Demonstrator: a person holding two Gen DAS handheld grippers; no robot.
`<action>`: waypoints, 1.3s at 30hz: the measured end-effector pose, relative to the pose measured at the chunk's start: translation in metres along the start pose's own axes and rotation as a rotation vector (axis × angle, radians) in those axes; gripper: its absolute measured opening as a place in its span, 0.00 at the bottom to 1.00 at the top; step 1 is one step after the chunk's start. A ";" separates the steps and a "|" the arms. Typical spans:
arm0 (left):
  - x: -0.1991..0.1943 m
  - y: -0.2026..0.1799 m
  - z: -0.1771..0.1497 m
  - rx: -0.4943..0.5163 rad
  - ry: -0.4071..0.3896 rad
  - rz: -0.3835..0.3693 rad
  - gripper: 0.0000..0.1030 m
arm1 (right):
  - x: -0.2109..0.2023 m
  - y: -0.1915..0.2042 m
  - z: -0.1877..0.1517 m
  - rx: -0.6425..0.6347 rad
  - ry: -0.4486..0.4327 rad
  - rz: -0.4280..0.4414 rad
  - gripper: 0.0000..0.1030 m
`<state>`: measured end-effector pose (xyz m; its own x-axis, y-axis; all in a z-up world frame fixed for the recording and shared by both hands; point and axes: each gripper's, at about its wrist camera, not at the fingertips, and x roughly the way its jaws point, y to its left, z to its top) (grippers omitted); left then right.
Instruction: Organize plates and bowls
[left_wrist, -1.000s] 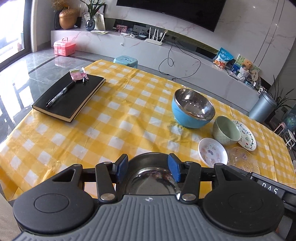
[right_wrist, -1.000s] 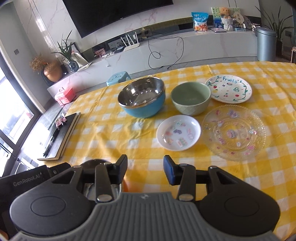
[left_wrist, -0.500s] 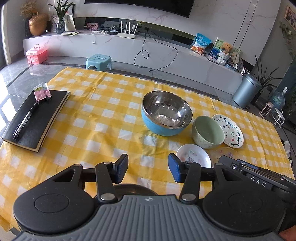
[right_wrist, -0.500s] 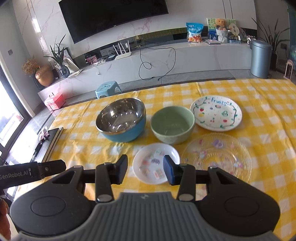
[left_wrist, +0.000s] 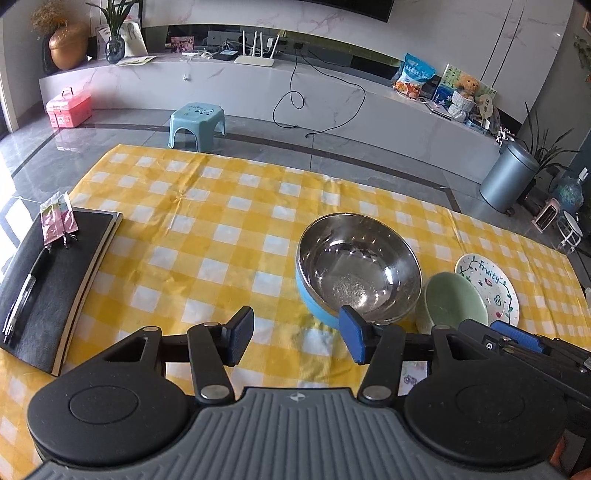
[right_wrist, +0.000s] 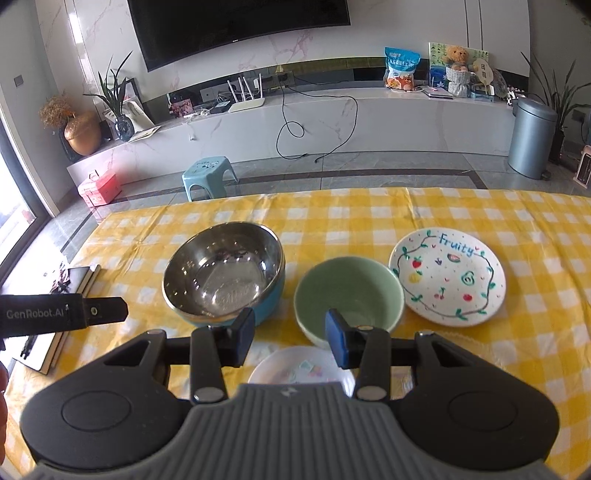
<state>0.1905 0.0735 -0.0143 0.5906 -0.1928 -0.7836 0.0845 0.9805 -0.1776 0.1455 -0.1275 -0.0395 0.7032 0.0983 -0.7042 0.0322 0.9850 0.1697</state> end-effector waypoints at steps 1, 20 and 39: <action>0.005 0.000 0.003 -0.002 0.004 -0.002 0.62 | 0.005 0.000 0.003 0.000 0.001 -0.003 0.41; 0.085 0.004 0.027 -0.060 0.090 0.008 0.58 | 0.076 0.011 0.038 -0.019 0.028 -0.016 0.35; 0.100 -0.010 0.022 -0.013 0.124 0.018 0.13 | 0.097 0.012 0.028 0.021 0.086 -0.004 0.09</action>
<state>0.2665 0.0450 -0.0773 0.4879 -0.1789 -0.8544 0.0638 0.9835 -0.1695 0.2345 -0.1104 -0.0864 0.6397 0.1073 -0.7611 0.0504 0.9822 0.1808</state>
